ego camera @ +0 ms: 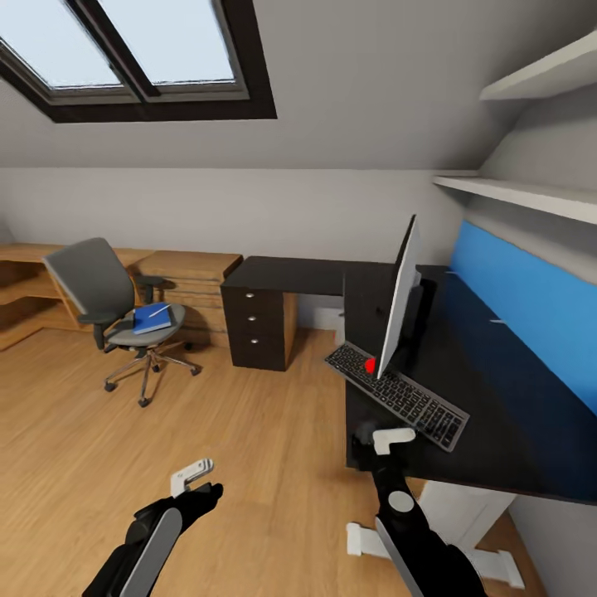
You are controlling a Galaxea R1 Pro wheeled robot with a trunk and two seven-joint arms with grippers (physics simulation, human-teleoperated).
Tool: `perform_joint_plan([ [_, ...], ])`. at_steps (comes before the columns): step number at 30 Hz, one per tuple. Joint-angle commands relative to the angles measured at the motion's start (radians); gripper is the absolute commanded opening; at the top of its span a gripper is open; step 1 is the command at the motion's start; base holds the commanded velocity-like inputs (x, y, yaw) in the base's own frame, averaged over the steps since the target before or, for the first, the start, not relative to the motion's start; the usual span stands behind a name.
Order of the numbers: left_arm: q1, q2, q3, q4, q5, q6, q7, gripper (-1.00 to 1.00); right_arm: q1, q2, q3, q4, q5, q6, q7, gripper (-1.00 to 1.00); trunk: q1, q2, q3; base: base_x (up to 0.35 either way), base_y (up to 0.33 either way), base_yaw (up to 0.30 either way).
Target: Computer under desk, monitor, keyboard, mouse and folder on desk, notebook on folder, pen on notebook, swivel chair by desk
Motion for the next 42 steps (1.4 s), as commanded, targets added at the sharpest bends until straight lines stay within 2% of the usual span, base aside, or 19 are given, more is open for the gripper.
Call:
perform_joint_plan([
  [1, -0.001, 0.001, -0.006, -0.001, 0.010, 0.000, 0.010, 1.00, -0.001, 0.001, 0.002, 0.001, -0.008, 0.004, -0.003, -1.00, 0.000, -0.001, -0.001, 0.000, 0.332, 0.002],
  [14, -0.001, 0.001, -0.011, -0.001, 0.010, 0.000, 0.010, 1.00, -0.001, 0.002, 0.005, 0.011, -0.008, 0.004, -0.002, -1.00, 0.000, -0.001, -0.001, 0.000, 0.333, 0.000],
  [16, -0.001, 0.001, -0.011, -0.001, 0.010, 0.000, 0.010, 1.00, -0.001, 0.008, 0.036, 0.012, -0.007, 0.004, -0.004, -1.00, 0.000, -0.001, -0.001, 0.000, 0.334, 0.000],
  [20, -0.001, 0.001, -0.013, 0.022, 0.004, -0.005, 0.010, 1.00, -0.001, 0.009, 0.060, 0.013, -0.006, 0.001, -0.003, -1.00, 0.000, -0.001, -0.001, 0.053, 0.320, 0.000],
  [29, -0.001, 0.001, -0.012, 0.029, 0.000, -0.020, 0.009, 1.00, -0.001, 0.009, 0.063, 0.041, -0.006, -0.004, -0.003, -1.00, 0.000, -0.001, -0.001, 0.125, 0.108, 0.000],
  [37, -0.001, 0.001, -0.010, 0.031, -0.002, -0.020, 0.010, 1.00, -0.001, 0.010, 0.065, 0.118, -0.005, -0.113, -0.002, -1.00, 0.000, -0.001, -0.001, 0.162, 0.002, 0.000],
  [42, -0.001, 0.001, -0.010, 0.031, -0.002, -0.020, 0.010, 1.00, -0.001, 0.010, 0.065, 0.146, -0.002, -0.151, -0.002, -1.00, 0.000, -0.001, -0.001, 0.314, 0.043, 0.000],
])
